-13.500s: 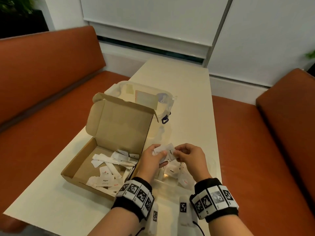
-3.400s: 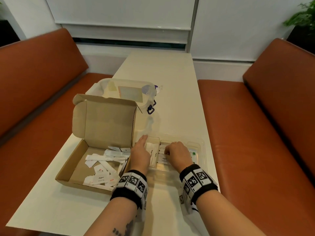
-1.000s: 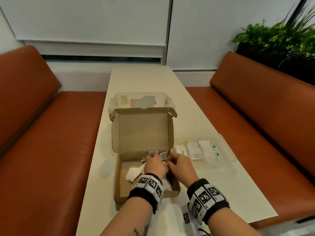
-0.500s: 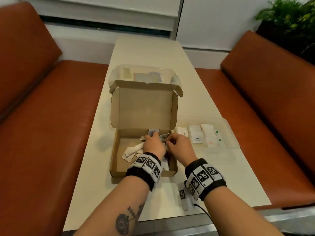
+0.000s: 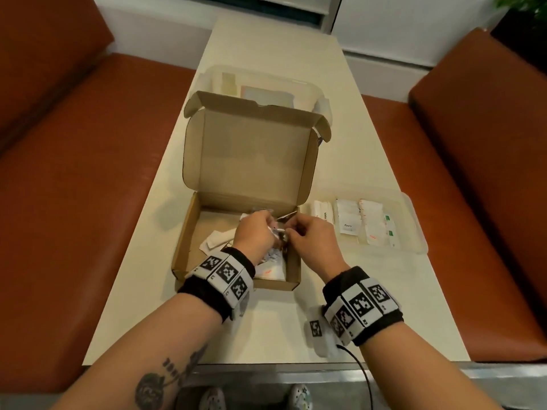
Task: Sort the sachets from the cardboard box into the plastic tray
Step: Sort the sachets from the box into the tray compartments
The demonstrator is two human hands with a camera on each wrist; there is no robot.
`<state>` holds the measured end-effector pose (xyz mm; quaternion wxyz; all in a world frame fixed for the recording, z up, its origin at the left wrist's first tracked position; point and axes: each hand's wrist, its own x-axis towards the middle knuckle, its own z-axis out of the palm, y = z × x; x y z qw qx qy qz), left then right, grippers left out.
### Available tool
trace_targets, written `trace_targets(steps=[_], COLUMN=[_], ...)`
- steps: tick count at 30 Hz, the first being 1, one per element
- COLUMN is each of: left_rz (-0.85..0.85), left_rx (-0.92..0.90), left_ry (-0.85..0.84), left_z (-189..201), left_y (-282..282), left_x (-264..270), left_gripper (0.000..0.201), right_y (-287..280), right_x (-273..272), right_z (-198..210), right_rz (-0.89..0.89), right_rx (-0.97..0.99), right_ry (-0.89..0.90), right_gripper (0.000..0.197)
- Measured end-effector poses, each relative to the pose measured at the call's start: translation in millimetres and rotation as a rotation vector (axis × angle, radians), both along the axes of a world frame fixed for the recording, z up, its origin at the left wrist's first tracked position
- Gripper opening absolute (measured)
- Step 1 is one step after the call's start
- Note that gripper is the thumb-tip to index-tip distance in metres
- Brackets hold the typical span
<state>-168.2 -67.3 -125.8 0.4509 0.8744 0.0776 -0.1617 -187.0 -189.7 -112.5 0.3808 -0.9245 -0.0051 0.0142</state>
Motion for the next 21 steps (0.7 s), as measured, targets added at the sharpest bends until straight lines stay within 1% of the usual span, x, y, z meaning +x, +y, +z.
trace_targets(steps=[6, 9, 12, 14, 15, 17, 18, 19, 21], left_rz=[0.112, 0.210, 0.257, 0.269, 0.267, 0.248, 0.238, 0.231, 0.236], left_rx=[-0.080, -0.226, -0.347, -0.424, -0.453, -0.478, -0.490, -0.501, -0.517], left_ry=[0.041, 0.055, 0.028, 0.020, 0.020, 0.016, 0.011, 0.003, -0.015], left_z=[1, 2, 3, 7, 10, 14, 15, 16, 19], left_y=[18, 26, 31, 33, 34, 36, 36, 37, 38], left_x=[-3, -10, -16, -19, -21, -23, -24, -24, -24], left_gripper=[0.027, 0.023, 0.022, 0.022, 0.022, 0.025, 0.026, 0.026, 0.026], right_y=[1, 5, 13, 19, 22, 25, 27, 29, 33], right_x=[5, 8, 6, 4, 3, 1, 1, 0, 0], right_z=[4, 4, 3, 4, 4, 6, 7, 9, 10], right_rz=[0.076, 0.067, 0.028, 0.003, -0.005, -0.016, -0.021, -0.025, -0.051], right_rx=[-0.047, -0.038, 0.019, 0.060, 0.090, 0.180, 0.224, 0.258, 0.306], right_ry=[0.041, 0.041, 0.038, 0.043, 0.043, 0.035, 0.031, 0.028, 0.014], right_gripper=[0.008, 0.010, 0.012, 0.020, 0.027, 0.042, 0.044, 0.040, 0.022])
